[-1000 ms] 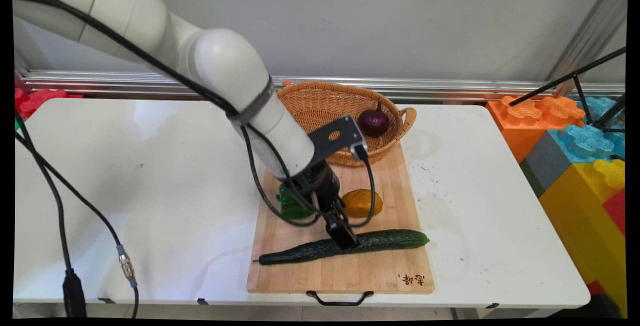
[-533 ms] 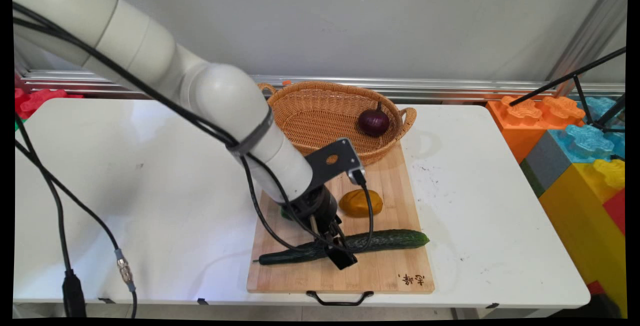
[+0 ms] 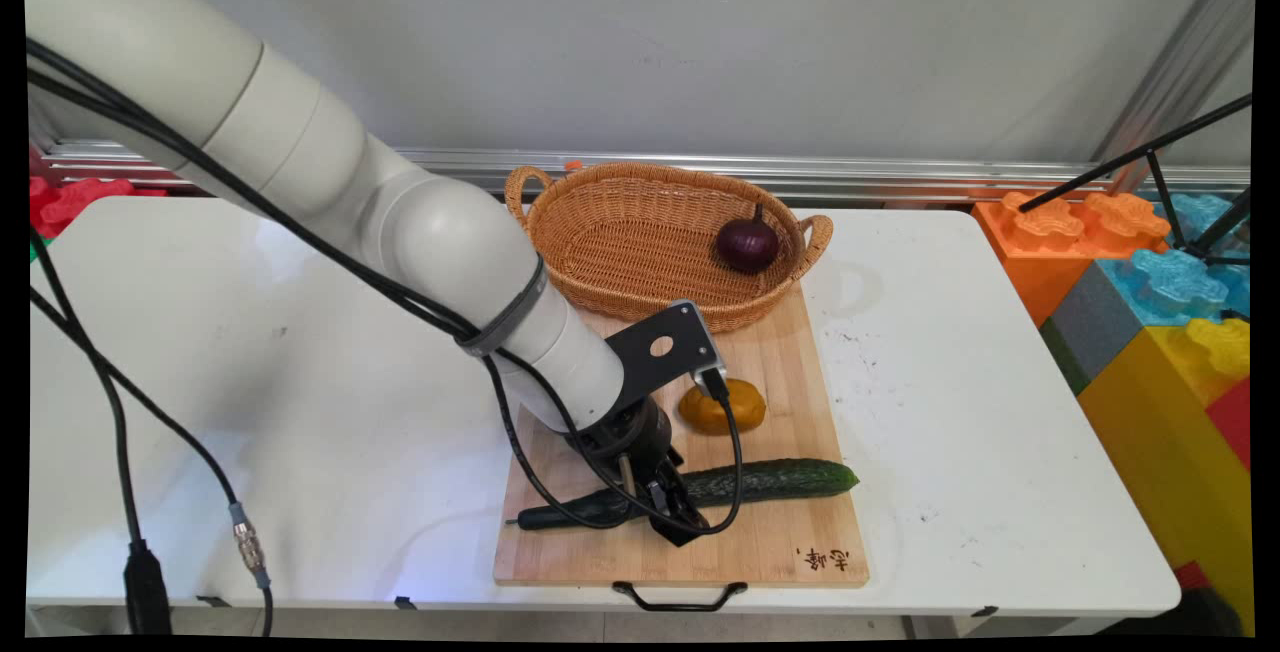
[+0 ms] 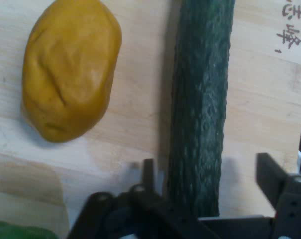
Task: Pick up the cucumber from the cutting board, then place the picked object in the vegetable basket
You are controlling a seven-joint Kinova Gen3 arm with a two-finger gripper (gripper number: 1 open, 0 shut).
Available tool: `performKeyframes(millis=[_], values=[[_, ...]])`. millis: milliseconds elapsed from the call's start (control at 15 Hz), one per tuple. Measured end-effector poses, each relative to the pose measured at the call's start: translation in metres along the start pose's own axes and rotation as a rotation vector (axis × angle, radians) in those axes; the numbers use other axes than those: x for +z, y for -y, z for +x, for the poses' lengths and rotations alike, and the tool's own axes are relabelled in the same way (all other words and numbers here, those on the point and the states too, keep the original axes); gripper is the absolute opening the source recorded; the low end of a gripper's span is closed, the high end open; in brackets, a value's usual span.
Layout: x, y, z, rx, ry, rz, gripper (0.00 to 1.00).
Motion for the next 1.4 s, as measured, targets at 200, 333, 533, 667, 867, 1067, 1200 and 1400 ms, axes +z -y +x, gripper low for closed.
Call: performKeyframes(millis=[200, 333, 533, 667, 867, 1067, 1200, 1400], values=[[0.001, -0.002, -0.001, 0.011, -0.004, 0.011, 0.0], [0.0, -0.001, -0.002, 0.015, -0.005, 0.025, 0.0], [-0.003, 0.0, -0.004, 0.021, -0.007, 0.041, 0.0], [-0.007, -0.001, -0.004, 0.024, -0.01, 0.045, 0.0], [-0.021, -0.008, 0.002, 0.033, -0.026, 0.04, 0.0], [-0.042, -0.014, 0.016, 0.05, -0.051, 0.039, 0.0], [-0.058, -0.016, 0.03, 0.07, -0.067, 0.04, 0.0], [-0.08, -0.005, 0.057, 0.137, -0.109, 0.083, 0.0]])
